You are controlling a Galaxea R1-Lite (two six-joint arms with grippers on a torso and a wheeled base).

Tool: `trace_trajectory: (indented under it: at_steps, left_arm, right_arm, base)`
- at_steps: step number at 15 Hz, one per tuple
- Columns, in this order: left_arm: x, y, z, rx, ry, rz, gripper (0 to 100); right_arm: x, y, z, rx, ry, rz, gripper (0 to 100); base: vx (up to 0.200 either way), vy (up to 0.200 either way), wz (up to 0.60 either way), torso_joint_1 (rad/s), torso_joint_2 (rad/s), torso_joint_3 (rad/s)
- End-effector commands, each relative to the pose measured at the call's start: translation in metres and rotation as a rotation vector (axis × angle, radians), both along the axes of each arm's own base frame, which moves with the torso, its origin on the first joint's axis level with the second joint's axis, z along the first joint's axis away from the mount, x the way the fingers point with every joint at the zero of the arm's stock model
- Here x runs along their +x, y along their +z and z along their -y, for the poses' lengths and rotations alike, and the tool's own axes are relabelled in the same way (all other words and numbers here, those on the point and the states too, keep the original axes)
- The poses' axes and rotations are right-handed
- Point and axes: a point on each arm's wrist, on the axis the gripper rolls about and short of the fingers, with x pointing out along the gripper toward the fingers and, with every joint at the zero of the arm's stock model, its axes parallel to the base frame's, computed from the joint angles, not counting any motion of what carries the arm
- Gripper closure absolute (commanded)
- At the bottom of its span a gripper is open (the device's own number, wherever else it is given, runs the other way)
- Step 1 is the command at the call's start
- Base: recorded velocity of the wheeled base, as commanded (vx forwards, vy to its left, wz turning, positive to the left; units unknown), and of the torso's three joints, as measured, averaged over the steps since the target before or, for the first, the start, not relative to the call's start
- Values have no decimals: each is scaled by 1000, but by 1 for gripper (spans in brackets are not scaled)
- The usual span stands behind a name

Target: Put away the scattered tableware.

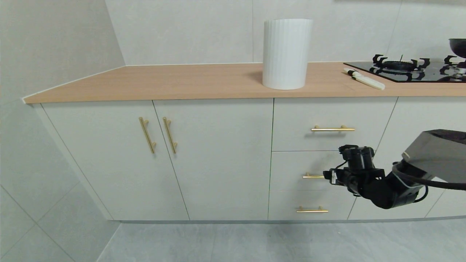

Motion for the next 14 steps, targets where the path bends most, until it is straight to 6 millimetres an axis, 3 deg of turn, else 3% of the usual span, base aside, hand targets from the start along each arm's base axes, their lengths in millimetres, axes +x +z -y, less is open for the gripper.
trace_trajectory:
  at_steps: [1,2,7,11,12,13,14]
  left_arm:
    - [0,0,0,-1,0,-2,0]
    - [0,0,0,-1,0,-2,0]
    - [0,0,0,-1,0,-2,0]
    - [0,0,0,-1,0,-2,0]
    - [0,0,0,-1,0,-2,0]
    - [0,0,0,-1,0,-2,0]
    - [0,0,0,-1,0,-2,0]
  right_arm:
    - [-69,73,13,15,4,93,0]
    - [-105,91,21,15,-3,121,0]
    - [-241,148,50,-8,1,371,0]
    - [-337,167,69,-87,-20,457,0]
    - [-352,166,73,-126,-47,453,0]
    - [-386,164,80,-201,-112,458,0]
    - [-398,161,82,-210,-142,466,0]
  base:
    - [0,0,0,0,0,0]
    - [0,0,0,0,0,0]
    - [0,0,0,0,0,0]
    - [0,0,0,0,0,0]
    - [0,0,0,0,0,0]
    - [0,0,0,0,0,0]
    - [0,0,0,0,0,0]
